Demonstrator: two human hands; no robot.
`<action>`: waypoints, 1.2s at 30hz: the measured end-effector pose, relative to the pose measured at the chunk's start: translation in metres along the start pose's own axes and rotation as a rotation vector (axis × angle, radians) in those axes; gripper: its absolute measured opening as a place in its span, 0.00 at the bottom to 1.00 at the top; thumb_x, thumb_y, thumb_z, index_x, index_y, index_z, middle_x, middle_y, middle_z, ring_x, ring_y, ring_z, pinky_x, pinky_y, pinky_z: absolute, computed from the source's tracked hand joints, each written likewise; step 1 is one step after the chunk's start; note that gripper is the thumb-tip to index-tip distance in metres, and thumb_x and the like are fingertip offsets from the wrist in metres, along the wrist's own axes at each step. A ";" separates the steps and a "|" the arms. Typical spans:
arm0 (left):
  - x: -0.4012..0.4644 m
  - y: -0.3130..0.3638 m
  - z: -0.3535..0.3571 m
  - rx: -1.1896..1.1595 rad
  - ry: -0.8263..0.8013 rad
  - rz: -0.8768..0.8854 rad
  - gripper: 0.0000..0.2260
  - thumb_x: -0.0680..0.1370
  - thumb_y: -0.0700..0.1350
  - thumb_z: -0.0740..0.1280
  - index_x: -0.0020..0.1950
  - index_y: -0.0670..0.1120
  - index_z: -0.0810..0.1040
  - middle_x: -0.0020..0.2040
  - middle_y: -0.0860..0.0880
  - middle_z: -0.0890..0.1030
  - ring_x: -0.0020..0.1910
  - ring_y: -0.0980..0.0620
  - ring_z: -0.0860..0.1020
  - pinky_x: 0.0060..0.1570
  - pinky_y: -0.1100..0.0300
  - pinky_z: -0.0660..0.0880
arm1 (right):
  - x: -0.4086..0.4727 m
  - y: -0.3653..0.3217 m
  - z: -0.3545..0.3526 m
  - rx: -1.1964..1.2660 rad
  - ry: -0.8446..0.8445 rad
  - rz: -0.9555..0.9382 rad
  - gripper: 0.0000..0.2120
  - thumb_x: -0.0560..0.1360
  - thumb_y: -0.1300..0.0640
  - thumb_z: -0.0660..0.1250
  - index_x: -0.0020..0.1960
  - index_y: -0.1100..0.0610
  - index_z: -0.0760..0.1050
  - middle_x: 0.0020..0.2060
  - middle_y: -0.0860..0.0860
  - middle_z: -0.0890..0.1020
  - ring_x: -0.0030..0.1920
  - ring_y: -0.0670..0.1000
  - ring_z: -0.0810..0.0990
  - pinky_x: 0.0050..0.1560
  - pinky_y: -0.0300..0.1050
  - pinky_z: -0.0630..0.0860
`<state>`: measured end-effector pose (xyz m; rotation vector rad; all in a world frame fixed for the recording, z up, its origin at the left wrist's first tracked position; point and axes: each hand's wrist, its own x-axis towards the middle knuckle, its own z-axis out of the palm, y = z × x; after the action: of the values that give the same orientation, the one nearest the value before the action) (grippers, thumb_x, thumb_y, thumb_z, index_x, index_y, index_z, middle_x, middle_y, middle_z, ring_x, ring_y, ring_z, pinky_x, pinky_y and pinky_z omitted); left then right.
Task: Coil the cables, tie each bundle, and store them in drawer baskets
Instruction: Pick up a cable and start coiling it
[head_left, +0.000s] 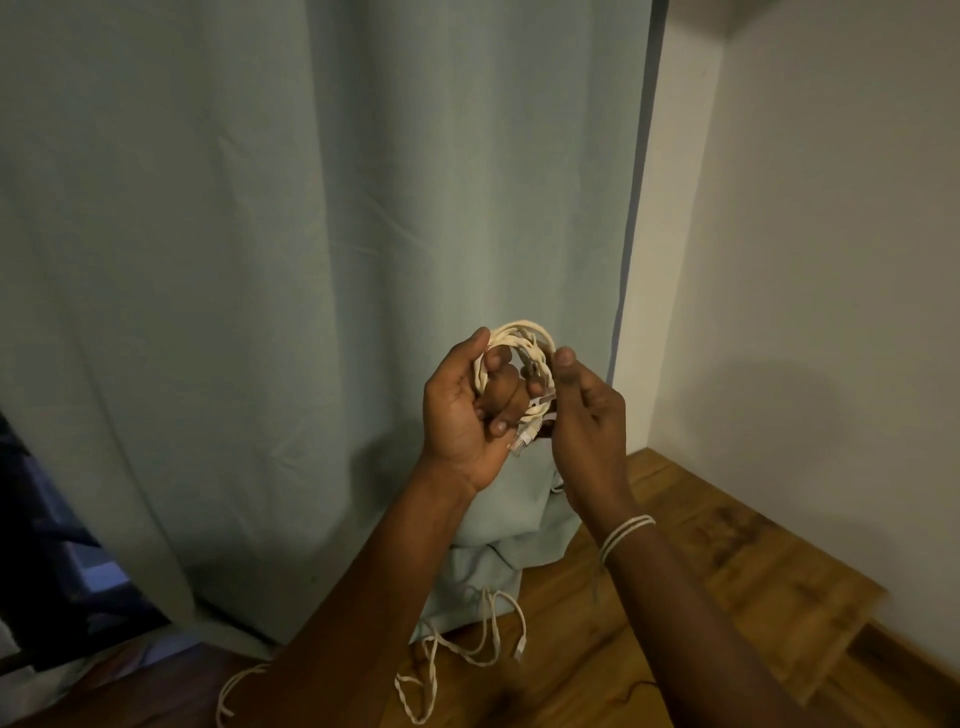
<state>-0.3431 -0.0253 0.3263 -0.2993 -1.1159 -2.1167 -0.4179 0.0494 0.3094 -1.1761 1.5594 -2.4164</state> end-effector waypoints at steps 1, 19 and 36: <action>0.000 0.000 0.000 0.017 0.000 -0.005 0.21 0.82 0.50 0.54 0.31 0.46 0.72 0.17 0.52 0.64 0.16 0.56 0.61 0.35 0.57 0.64 | 0.000 0.000 0.000 -0.017 -0.004 0.011 0.22 0.81 0.47 0.57 0.52 0.61 0.83 0.38 0.58 0.85 0.38 0.56 0.84 0.38 0.47 0.82; 0.000 -0.028 0.024 0.484 0.577 0.111 0.15 0.81 0.50 0.60 0.35 0.50 0.75 0.31 0.52 0.77 0.31 0.52 0.79 0.36 0.58 0.78 | 0.006 0.023 0.023 -0.066 0.250 -0.034 0.21 0.83 0.51 0.58 0.39 0.61 0.79 0.29 0.54 0.79 0.29 0.47 0.78 0.31 0.35 0.72; 0.015 -0.043 -0.025 0.474 -0.102 -0.442 0.15 0.82 0.51 0.58 0.38 0.50 0.76 0.31 0.55 0.77 0.31 0.57 0.72 0.42 0.57 0.66 | 0.022 0.050 -0.040 -0.396 0.171 -0.333 0.22 0.78 0.67 0.61 0.30 0.46 0.68 0.22 0.41 0.68 0.25 0.39 0.70 0.30 0.38 0.66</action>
<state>-0.3805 -0.0365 0.2925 0.0752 -1.8321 -2.1287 -0.4756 0.0470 0.2741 -1.4224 2.1248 -2.5348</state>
